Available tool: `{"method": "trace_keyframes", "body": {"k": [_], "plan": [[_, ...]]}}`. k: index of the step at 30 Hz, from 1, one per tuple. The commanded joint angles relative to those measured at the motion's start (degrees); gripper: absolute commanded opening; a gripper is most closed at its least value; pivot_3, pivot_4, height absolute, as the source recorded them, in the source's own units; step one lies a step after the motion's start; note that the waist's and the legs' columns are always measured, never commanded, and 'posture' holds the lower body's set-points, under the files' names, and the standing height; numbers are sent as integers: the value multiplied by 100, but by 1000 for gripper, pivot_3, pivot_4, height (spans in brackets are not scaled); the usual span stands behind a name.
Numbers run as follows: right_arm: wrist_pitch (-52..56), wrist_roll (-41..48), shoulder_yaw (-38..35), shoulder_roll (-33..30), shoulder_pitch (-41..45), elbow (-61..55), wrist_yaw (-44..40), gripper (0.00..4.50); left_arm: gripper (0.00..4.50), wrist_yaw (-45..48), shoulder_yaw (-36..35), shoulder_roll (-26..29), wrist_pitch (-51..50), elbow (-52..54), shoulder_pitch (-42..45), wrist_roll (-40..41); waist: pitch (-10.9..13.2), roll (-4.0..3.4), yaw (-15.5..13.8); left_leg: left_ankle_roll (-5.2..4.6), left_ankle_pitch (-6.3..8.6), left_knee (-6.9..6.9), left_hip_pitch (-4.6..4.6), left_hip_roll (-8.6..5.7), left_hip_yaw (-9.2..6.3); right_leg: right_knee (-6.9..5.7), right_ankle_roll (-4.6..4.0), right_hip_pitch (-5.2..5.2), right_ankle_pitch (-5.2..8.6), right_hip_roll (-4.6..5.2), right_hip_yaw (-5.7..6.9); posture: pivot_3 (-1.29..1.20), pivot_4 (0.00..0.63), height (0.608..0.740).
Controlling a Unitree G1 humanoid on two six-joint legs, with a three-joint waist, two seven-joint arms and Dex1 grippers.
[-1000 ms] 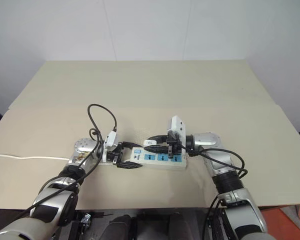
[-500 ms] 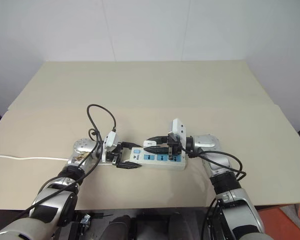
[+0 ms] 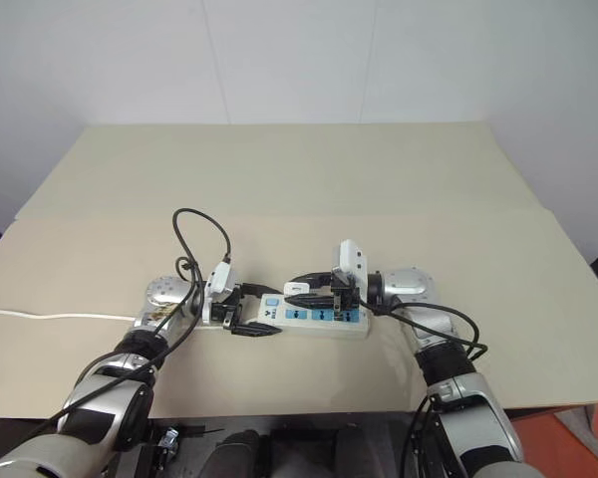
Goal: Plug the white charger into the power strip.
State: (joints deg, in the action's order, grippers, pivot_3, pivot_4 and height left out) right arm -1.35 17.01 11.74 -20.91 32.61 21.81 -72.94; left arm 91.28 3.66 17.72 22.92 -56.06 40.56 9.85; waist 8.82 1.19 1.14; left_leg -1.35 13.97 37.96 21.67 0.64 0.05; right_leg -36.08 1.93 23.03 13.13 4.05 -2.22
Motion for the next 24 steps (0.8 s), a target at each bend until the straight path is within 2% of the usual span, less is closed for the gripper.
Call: {"method": "trace_keyframes", "body": {"k": [1,5,8,9,11,13,15,19,22,24], "plan": [[-52,-365,238,-92,-243,305,-88,1883,3289,-93,-71,-6,156,13,104,38,-3,4,-7,0,0,0,-2,1,0,-1,0,-2,0,-1,0,0,150,740],[-144,-398,225,-167,-297,182,-166,3138,3289,-126,-65,-18,175,-55,132,-11,-12,15,-18,0,0,0,-1,6,1,1,-2,-2,0,-7,0,0,150,740],[-122,-394,180,-207,-303,154,-159,4275,3289,-206,-60,-41,223,-113,176,-55,-16,21,-24,0,0,0,0,6,1,2,-2,-1,0,-7,0,0,150,740],[-125,-395,170,-222,-303,159,-159,4466,3289,-216,-60,-47,230,-131,190,-60,-16,21,-25,0,0,0,0,6,1,2,-2,-1,0,-7,0,0,150,740],[-143,-413,157,-251,-298,175,-145,4466,3289,-202,-48,-46,132,-192,257,-76,-17,22,-34,0,0,0,0,6,1,2,-2,-1,0,-6,0,0,150,740],[-145,-413,141,-281,-311,148,-124,4500,4016,-142,-39,-26,10,-208,305,-73,-17,24,-43,0,0,0,0,5,1,2,-2,-2,0,-6,0,0,150,740],[-146,-406,129,-307,-336,100,-116,4500,4483,-146,-63,-19,55,-178,305,-45,-18,24,-44,0,0,0,1,5,0,2,-2,-2,0,-6,0,0,150,740],[-147,-405,120,-379,-440,-71,-91,4500,4483,48,46,189,-79,292,214,-45,-18,25,-44,0,0,0,8,5,0,7,-2,1,0,-6,1,0,150,740],[-133,-322,37,-451,-525,-284,-55,4500,4483,121,4,410,-438,1192,-67,403,-18,25,-44,0,0,0,14,6,-3,7,-2,4,0,-6,1,0,150,740],[-63,-234,-66,-554,-563,-448,-56,4500,4483,122,167,845,-1229,2038,-342,709,-18,25,-33,0,1,0,15,8,-4,7,-2,5,-1,-5,0,0,150,740]]}}
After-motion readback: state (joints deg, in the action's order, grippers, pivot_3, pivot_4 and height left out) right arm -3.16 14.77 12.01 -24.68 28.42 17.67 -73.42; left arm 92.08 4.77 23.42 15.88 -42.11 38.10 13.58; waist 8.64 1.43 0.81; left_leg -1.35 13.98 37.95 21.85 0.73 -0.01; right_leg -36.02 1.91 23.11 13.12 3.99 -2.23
